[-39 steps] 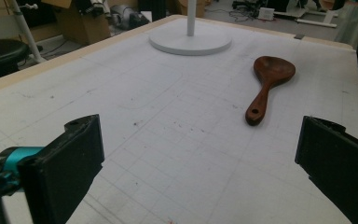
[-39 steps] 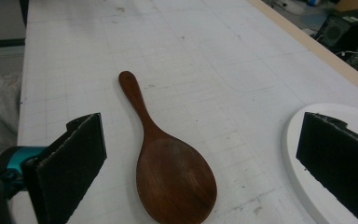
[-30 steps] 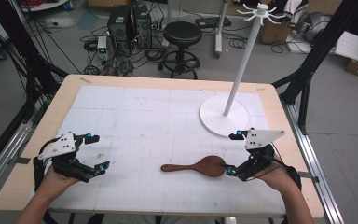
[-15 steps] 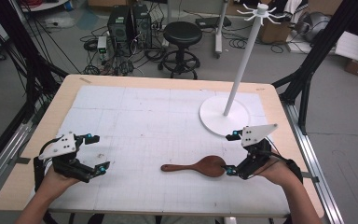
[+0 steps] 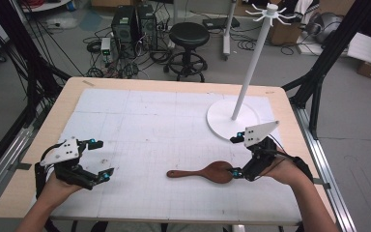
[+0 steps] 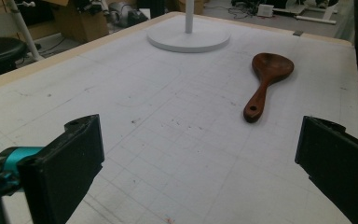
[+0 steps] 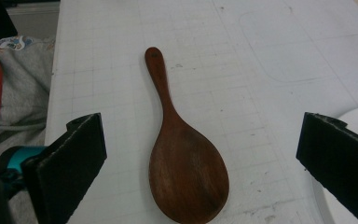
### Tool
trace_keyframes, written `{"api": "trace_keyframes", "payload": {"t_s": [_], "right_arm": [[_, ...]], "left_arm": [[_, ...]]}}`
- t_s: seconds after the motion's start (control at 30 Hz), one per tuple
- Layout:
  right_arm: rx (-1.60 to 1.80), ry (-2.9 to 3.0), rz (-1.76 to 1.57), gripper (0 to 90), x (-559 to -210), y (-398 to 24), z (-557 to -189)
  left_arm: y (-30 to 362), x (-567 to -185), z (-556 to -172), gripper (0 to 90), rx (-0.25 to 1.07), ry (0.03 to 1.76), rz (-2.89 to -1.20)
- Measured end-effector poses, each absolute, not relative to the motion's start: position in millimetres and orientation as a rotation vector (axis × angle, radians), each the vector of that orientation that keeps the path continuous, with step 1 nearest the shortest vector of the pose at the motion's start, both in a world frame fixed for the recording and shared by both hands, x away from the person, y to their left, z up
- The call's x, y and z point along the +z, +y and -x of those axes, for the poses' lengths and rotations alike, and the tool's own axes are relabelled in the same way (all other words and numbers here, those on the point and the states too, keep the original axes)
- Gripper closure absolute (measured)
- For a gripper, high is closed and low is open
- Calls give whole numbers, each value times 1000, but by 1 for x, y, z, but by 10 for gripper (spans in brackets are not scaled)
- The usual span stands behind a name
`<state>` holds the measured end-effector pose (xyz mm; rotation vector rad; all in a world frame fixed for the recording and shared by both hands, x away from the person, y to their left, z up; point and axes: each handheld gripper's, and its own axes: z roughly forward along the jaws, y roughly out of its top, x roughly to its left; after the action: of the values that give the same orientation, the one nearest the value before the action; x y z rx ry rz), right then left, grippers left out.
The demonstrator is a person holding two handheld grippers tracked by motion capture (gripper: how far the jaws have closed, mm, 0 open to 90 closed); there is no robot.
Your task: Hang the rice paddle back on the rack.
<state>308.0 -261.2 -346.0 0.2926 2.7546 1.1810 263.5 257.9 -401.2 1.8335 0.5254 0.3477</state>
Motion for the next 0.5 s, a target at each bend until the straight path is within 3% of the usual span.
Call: {"api": "trace_keyframes", "payload": {"t_s": [0.5], "right_arm": [[993,2846,-208,4,-345,-236,-314]], "left_arm": [[257,-402,-264,17,346,523,-1841]]}}
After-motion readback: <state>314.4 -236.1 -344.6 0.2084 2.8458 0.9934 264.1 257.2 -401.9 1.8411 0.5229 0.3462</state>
